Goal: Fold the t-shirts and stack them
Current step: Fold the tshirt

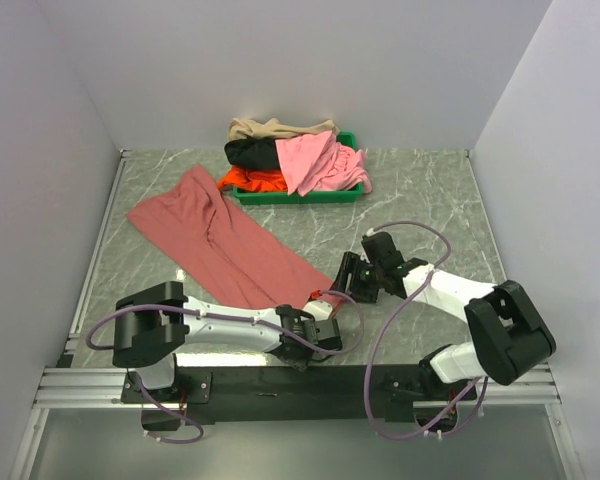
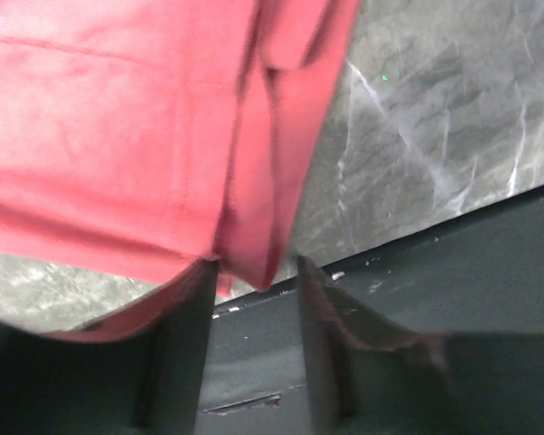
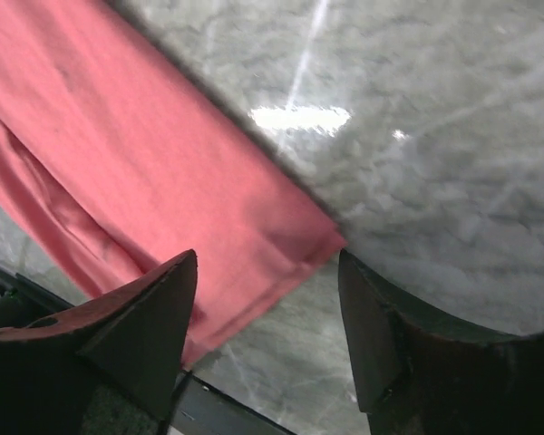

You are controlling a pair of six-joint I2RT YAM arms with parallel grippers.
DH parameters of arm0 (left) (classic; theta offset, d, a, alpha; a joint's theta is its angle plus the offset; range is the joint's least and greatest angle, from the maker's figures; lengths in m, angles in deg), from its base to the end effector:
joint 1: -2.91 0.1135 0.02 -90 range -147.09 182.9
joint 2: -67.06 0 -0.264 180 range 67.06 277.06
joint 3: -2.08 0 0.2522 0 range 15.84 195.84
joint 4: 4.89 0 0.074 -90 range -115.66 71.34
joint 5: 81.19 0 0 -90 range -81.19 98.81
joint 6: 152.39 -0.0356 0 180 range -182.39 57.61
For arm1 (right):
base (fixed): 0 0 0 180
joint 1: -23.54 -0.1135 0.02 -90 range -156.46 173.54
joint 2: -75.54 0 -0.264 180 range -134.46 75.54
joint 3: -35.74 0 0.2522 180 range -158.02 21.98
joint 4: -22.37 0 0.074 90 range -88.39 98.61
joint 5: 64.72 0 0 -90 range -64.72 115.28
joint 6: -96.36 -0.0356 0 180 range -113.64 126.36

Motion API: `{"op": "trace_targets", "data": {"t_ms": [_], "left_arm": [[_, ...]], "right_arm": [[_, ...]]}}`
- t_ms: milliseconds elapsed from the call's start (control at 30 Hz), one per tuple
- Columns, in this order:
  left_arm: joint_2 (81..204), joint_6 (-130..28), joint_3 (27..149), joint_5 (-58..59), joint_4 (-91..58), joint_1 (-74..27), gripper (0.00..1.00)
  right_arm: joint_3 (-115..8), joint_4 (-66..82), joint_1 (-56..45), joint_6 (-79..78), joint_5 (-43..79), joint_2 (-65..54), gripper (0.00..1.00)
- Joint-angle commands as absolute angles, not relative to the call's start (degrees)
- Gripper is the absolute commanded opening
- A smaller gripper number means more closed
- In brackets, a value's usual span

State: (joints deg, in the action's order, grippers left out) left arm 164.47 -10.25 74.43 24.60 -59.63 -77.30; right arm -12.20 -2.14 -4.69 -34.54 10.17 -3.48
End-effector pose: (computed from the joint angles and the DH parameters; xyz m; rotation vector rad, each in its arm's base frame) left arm 0.0608 -0.2956 0.1619 0.6495 2.7419 -0.0722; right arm 0.2132 0.1250 0.1531 0.1870 2.6860 0.7664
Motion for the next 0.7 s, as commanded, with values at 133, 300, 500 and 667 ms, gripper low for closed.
{"op": "trace_targets", "data": {"t_ms": [133, 300, 500, 667], "left_arm": [[168.40, -10.89, 73.84, 27.61, -59.52, -77.25, 0.01], [166.12, -11.58, 74.11, 28.23, -58.21, -77.69, 0.01], [161.55, -15.28, 77.62, 24.45, -54.86, -78.74, 0.01], [160.40, -18.08, 82.27, 19.82, -52.94, -78.92, 0.01]], "right_arm": [[-12.30, 3.24, -4.59, -35.47, 7.36, -8.56, 0.37], [-13.00, 0.53, -4.50, -35.21, 11.74, -6.55, 0.01], [-13.97, -8.26, -4.15, -31.96, 17.72, 2.58, 0.00], [-14.06, -16.26, -1.96, -28.80, 20.53, 10.84, 0.00]]}}
